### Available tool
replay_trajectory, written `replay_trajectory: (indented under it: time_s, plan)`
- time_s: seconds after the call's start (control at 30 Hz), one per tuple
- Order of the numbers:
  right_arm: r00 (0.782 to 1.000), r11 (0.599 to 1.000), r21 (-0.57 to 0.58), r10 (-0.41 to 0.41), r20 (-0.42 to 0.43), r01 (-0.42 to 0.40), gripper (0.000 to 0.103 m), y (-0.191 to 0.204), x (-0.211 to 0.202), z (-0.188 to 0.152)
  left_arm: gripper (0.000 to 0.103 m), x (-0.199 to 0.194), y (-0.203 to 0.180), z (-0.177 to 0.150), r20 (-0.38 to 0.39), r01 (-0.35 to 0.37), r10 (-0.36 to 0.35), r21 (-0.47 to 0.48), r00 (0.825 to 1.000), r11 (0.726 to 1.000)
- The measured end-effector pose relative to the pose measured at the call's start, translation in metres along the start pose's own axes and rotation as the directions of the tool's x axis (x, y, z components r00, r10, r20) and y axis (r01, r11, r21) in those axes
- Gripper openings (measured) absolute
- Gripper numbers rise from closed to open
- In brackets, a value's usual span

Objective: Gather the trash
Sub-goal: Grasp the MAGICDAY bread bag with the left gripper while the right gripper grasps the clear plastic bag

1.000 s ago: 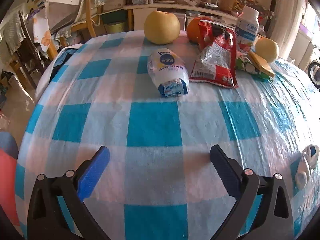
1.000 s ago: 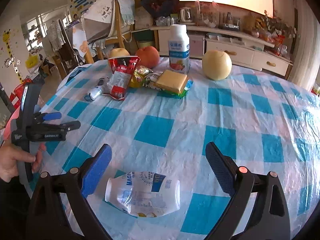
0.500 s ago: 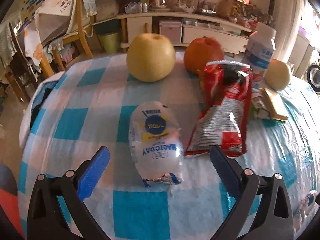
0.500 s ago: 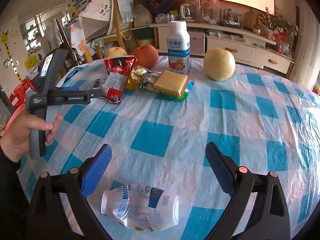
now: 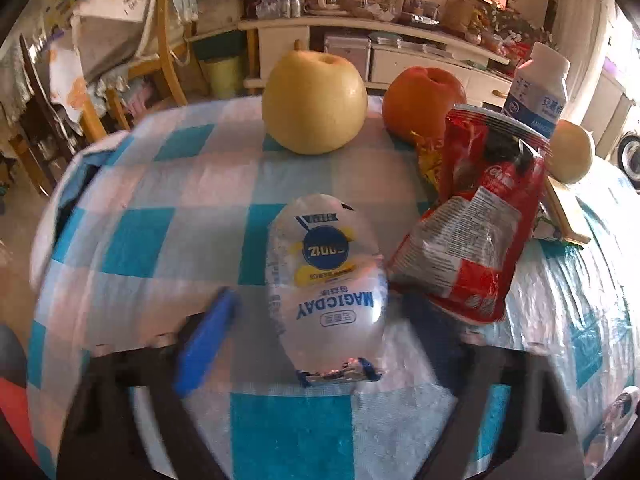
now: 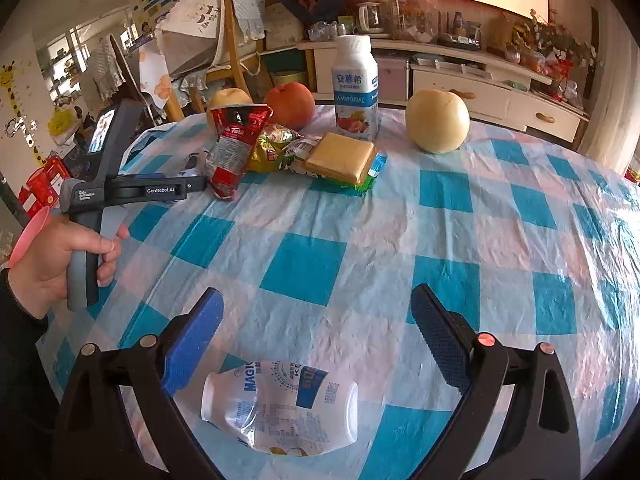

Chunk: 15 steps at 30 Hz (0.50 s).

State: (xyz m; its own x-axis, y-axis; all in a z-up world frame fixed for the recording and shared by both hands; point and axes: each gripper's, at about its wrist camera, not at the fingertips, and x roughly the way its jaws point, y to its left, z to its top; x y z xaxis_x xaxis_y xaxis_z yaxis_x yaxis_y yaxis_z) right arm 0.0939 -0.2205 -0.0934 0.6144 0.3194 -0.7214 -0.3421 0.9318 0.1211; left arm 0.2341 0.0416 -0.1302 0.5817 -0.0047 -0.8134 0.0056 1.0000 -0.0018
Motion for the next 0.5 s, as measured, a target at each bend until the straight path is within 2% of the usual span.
replay_trajectory:
  time_s: [0.03,0.23,0.5]
  plan:
    - [1.000,1.000,0.000,0.000,0.000,0.000,0.095,0.000,0.000,0.000,0.060,-0.002,0.000,-0.001,0.005,0.000,0.000,-0.001,1.000,1.000]
    - [1.000,1.000,0.000,0.000,-0.001,0.000,0.095,0.000,0.000,0.000,0.059,-0.006,-0.003,-0.002,0.001,0.007,-0.007,0.004,1.000,1.000]
    - [1.000,1.000,-0.020,0.021,-0.005,-0.021,0.095,-0.002,-0.005,-0.006,0.059,-0.033,-0.008,-0.013,0.047,-0.007,0.005,0.032,0.999,0.999]
